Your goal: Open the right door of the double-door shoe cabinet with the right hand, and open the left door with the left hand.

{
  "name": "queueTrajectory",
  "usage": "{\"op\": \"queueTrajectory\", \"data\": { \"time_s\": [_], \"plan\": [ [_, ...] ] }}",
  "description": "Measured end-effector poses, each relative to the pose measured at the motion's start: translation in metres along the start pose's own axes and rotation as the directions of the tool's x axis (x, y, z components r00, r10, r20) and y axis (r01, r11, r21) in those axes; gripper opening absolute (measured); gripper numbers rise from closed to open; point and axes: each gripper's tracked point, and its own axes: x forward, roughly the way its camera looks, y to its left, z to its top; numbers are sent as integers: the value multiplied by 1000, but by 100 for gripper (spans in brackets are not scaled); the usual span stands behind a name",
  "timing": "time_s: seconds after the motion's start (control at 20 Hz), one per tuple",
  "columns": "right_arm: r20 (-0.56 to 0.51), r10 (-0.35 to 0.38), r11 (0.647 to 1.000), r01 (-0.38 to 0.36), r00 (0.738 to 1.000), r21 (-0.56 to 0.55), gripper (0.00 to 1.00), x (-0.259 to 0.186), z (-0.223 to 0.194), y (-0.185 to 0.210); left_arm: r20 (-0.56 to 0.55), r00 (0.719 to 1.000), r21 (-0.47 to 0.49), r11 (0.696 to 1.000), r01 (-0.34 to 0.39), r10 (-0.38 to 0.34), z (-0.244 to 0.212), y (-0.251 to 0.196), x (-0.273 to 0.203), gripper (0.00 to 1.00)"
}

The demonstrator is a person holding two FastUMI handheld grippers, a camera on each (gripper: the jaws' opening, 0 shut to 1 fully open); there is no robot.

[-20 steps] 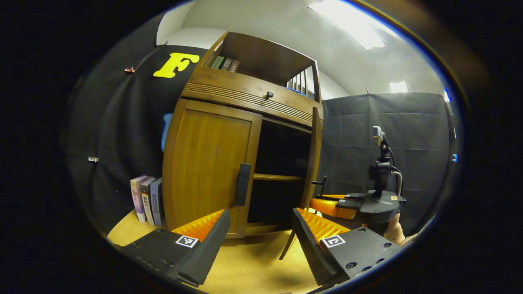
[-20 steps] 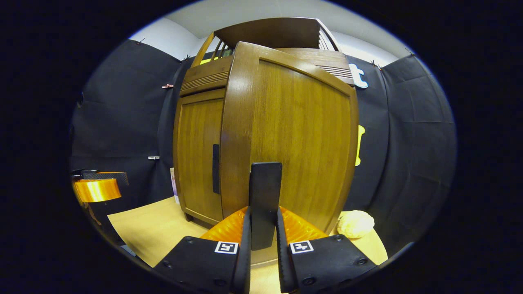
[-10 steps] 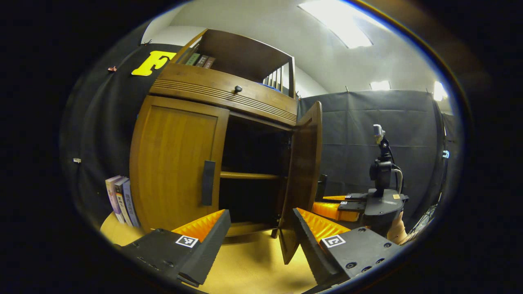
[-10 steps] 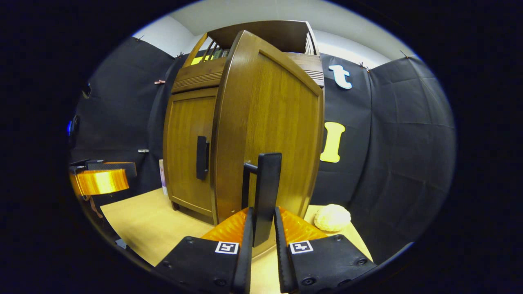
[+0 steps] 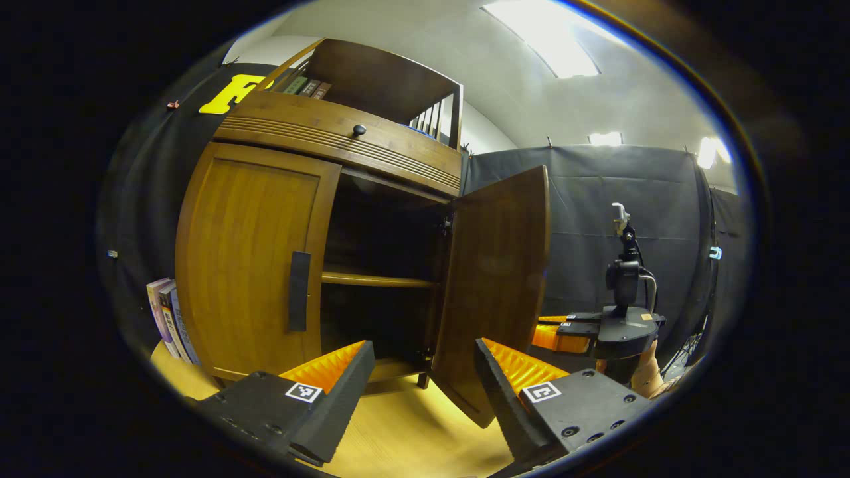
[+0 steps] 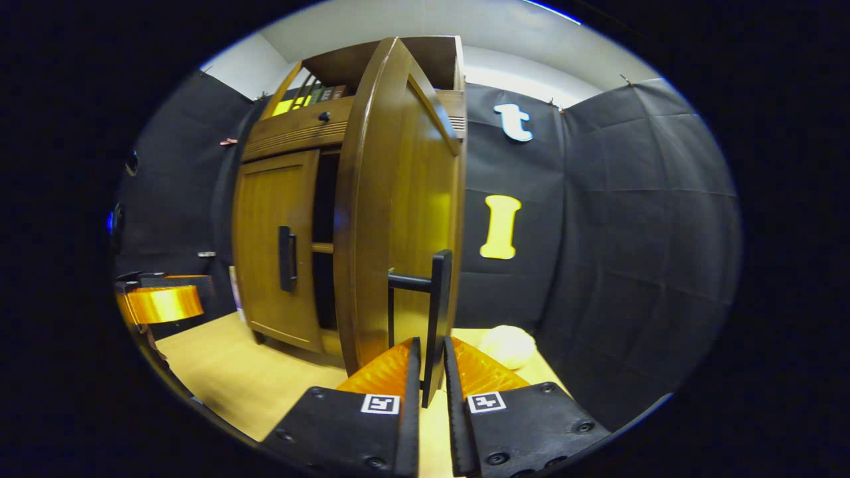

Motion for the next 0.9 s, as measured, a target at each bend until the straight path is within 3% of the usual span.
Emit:
{"op": "queueTrajectory", "data": {
  "time_s": [0.05, 0.25, 0.45, 0.55, 0.65, 0.7, 0.9],
  "plan": [
    [7, -18, 1000, 18, 1000, 0, 12, 2, 3, -9, -6, 1000, 2, 1000, 7, -7, -1, -4, 3, 94],
    [-13, -41, 996, 41, 999, 80, 19, -8, 2, -39, -20, 999, 12, 1000, 26, -26, -8, -19, 18, 94],
    [35, -137, 990, 136, 990, 38, 16, -30, 8, -73, 15, 1000, 61, 998, 12, -13, -4, -22, 26, 93],
    [63, -134, 991, 133, 989, 23, 16, -48, 16, -72, 44, 997, 97, 993, -72, 68, 0, -2, 30, 93],
    [89, -156, 987, 158, 984, -9, 22, -59, 20, -74, 85, 979, 123, 973, -197, 187, 6, 27, 32, 93],
    [101, -167, 985, 171, 981, -30, 19, -64, 21, -74, 104, 967, 124, 962, -244, 232, 7, 39, 33, 93],
    [138, -174, 981, 184, 975, -57, 23, -85, 24, -65, 158, 922, 107, 922, -372, 354, 16, 91, 41, 93]
  ]
}}
